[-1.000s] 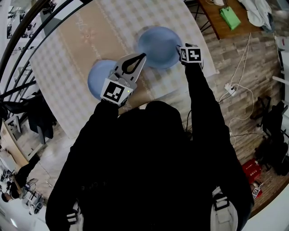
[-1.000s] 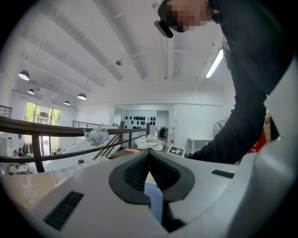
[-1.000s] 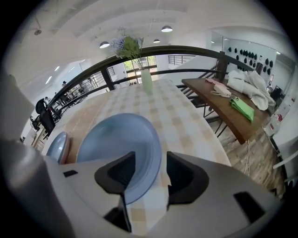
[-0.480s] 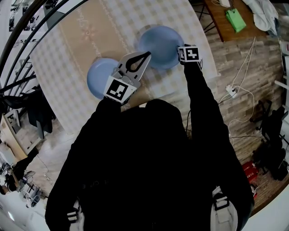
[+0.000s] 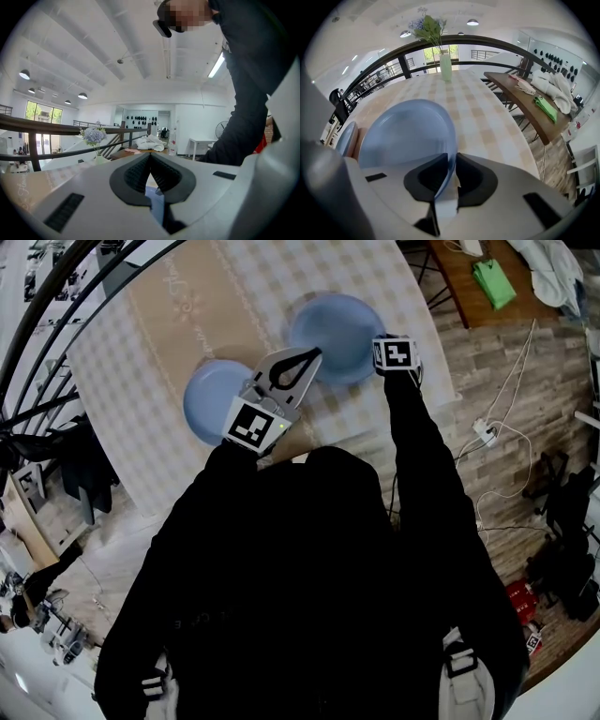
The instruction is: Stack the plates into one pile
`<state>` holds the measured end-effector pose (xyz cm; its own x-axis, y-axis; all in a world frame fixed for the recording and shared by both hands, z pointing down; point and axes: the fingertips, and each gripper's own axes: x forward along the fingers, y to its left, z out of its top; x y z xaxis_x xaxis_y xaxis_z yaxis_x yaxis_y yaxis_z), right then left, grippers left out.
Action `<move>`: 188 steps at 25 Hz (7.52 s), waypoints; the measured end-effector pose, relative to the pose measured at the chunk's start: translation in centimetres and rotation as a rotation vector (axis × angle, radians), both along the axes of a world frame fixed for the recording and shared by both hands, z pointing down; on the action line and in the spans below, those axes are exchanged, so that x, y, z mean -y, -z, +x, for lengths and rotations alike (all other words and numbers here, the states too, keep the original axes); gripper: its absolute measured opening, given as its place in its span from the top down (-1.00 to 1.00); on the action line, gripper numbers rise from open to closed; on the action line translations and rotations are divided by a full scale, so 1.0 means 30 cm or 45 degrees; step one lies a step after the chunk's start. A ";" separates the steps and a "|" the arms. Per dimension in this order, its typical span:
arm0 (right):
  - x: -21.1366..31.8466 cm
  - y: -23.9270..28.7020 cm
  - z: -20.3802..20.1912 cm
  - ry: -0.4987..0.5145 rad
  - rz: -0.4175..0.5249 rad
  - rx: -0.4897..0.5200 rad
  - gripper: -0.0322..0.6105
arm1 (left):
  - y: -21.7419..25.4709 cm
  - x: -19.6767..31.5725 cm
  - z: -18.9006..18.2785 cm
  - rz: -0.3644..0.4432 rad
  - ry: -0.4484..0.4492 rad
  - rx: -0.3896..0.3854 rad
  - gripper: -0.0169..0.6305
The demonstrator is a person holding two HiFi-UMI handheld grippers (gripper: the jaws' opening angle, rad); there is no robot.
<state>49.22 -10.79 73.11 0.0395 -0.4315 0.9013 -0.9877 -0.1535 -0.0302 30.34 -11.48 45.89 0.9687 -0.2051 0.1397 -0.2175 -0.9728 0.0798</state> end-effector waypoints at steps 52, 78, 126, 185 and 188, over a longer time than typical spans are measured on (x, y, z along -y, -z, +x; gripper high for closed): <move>0.274 0.387 -0.396 -0.178 0.367 0.478 0.82 | 0.135 -0.015 -0.499 0.135 0.277 -0.038 0.89; 0.294 0.321 -0.927 0.154 0.185 0.566 0.82 | 0.137 0.020 -0.916 0.145 0.577 -0.027 0.89; 0.151 0.192 -1.196 0.469 0.150 0.395 0.32 | 0.104 -0.023 -1.055 0.125 0.648 -0.014 0.89; -0.073 1.267 -1.490 1.162 1.314 0.476 0.89 | 0.388 -0.102 -1.047 0.156 0.581 -0.127 0.89; -0.081 1.256 -1.500 1.168 1.307 0.495 0.89 | 0.369 -0.103 -1.048 0.141 0.569 -0.120 0.89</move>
